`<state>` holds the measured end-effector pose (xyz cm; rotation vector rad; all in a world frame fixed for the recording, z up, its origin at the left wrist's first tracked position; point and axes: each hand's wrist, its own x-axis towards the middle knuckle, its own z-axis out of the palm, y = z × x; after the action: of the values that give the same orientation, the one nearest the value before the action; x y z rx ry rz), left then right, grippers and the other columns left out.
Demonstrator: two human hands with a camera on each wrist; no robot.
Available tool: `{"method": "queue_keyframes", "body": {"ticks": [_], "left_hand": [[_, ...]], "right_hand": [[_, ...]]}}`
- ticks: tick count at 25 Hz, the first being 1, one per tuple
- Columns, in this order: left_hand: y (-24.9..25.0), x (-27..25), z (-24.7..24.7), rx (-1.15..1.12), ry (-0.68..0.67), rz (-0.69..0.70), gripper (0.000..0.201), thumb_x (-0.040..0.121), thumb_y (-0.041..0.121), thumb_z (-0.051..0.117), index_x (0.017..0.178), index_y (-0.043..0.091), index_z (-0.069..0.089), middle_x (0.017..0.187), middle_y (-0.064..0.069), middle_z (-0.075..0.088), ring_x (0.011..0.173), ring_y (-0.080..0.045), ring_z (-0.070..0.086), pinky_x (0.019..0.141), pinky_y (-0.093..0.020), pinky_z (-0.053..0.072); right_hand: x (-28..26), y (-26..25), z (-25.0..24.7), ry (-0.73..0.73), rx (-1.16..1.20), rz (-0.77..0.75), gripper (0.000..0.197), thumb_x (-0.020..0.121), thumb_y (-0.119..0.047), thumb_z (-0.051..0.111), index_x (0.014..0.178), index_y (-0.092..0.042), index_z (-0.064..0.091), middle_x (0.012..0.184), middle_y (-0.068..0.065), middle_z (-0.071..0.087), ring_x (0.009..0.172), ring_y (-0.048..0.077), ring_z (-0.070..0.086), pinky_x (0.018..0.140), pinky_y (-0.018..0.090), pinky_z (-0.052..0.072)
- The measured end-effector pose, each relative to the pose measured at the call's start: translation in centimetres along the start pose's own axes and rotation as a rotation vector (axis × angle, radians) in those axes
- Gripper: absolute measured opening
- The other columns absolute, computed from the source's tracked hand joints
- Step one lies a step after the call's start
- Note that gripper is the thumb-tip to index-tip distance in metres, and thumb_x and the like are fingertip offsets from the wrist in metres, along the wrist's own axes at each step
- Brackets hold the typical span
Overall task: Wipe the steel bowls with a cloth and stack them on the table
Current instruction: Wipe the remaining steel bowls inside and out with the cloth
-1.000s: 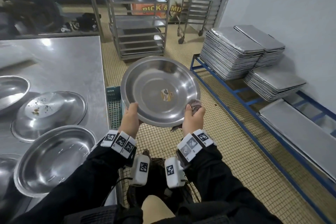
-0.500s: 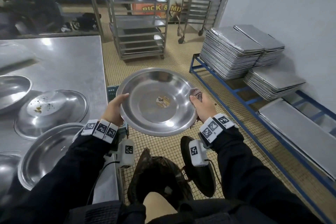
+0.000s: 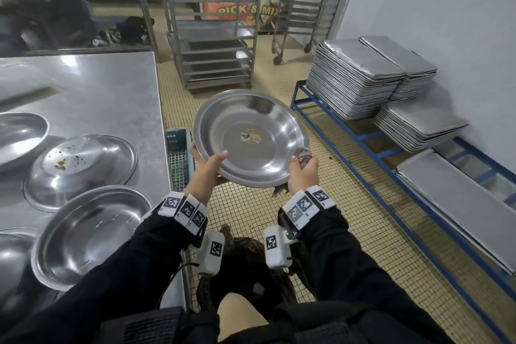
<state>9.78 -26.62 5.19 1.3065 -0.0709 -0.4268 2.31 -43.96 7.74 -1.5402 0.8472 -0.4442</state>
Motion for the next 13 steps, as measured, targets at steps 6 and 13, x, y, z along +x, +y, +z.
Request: {"method": "queue_keyframes", "body": {"ticks": [6,13], "left_hand": [[4.3,-0.1,-3.1,-0.192,-0.237,0.043,0.044,0.097,0.045,0.036,0.111,0.011,0.062,0.091,-0.008,0.068,0.082,-0.024,0.067,0.079,-0.041,0.055],[3.7,-0.4,-3.2,-0.052,0.086,-0.030,0.024,0.096,0.022,0.045,0.096,0.006,0.063,0.070,-0.006,0.068,0.061,-0.021,0.065,0.062,-0.031,0.054]], "right_hand": [[3.2,-2.7,-3.4,-0.281,-0.296,-0.162,0.020,0.095,-0.028,0.051,0.113,-0.020,0.053,0.101,-0.001,0.062,0.088,0.013,0.060,0.068,0.024,0.045],[2.8,-2.6,-2.1,-0.233,-0.326,-0.172,0.024,0.097,-0.028,0.048,0.114,-0.011,0.049,0.094,-0.002,0.057,0.085,0.014,0.058,0.062,0.021,0.040]]}}
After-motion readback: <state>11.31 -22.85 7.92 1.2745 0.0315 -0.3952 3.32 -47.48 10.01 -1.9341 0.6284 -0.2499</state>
